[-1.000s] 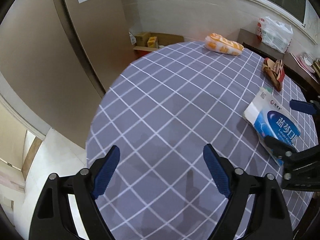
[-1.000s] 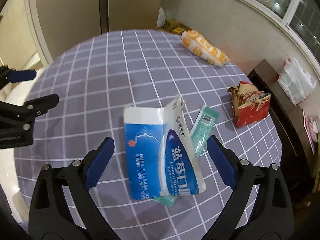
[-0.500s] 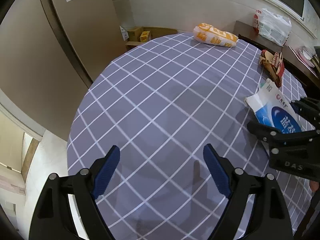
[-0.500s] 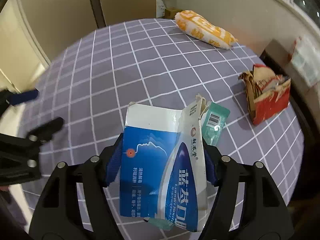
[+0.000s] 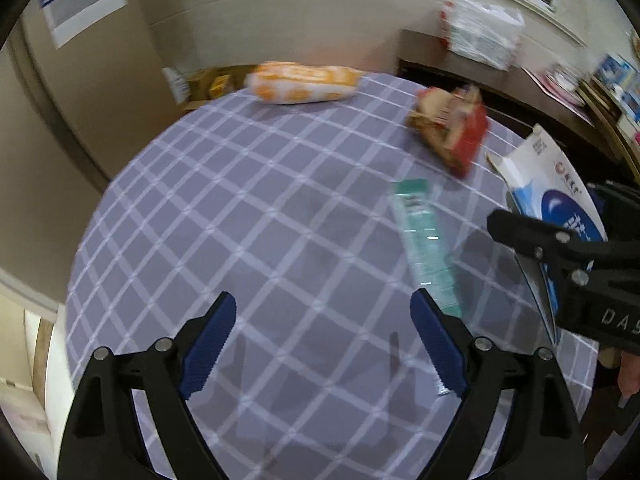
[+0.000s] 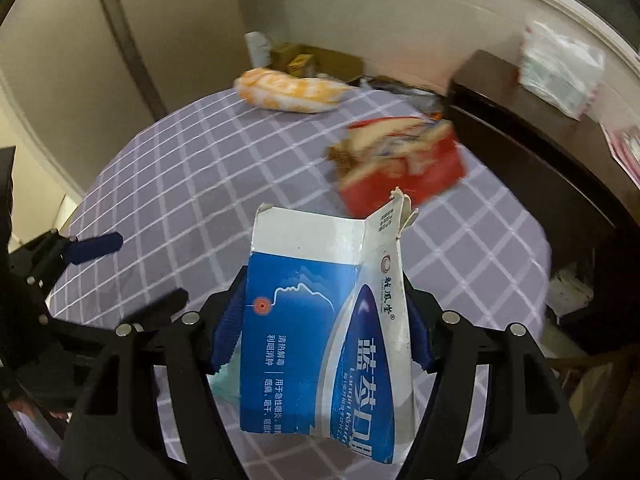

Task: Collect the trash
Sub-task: 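Grasp the teal package with the left tool while the right tool holds the box, then carry the teal package and blue box with both tools over the bin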

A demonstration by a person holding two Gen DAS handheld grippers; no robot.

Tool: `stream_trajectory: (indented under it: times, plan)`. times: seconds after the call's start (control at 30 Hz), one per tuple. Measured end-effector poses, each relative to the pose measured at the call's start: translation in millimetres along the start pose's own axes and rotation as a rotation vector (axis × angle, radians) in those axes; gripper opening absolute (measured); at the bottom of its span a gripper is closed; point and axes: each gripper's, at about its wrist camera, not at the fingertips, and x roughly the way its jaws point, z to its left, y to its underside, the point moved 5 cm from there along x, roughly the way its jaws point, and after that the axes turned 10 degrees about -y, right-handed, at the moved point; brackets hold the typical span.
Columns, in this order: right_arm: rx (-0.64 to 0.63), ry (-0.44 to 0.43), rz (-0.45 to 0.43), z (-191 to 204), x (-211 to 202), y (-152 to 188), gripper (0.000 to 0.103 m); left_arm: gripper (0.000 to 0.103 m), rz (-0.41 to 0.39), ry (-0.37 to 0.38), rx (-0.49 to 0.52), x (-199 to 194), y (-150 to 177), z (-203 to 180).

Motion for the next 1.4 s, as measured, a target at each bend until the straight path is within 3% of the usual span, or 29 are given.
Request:
stream_trajectory:
  times: [0.27,0.3,0.33,0.4,0.5,0.77,1.17,1.4]
  plan:
    - [0.055,0.052,0.000,-43,-12,17,0.067,0.087,0.021,-0.004,0.083,24,-9,-56]
    - [0.056,0.053,0.001,-45,-13,19,0.067,0.077,0.007,0.011,0.082,26,-10,-60]
    - [0.058,0.051,0.003,-46,-12,21,0.067,0.059,-0.008,0.058,0.070,25,-12,-62]
    - [0.058,0.048,0.010,-48,-11,25,0.067,0.027,-0.021,0.050,0.060,21,-13,-59]
    - [0.055,0.044,0.016,-46,-9,29,0.067,0.027,-0.005,0.084,0.035,18,-12,-51]
    - [0.019,0.009,0.018,-18,-4,27,0.067,0.027,0.009,0.059,-0.002,12,3,-25]
    - [-0.078,-0.044,0.046,62,18,21,0.067,0.027,-0.034,0.012,-0.099,-5,22,46]
    - [-0.151,-0.089,0.060,121,32,14,0.067,0.027,-0.044,-0.042,-0.204,-15,46,109]
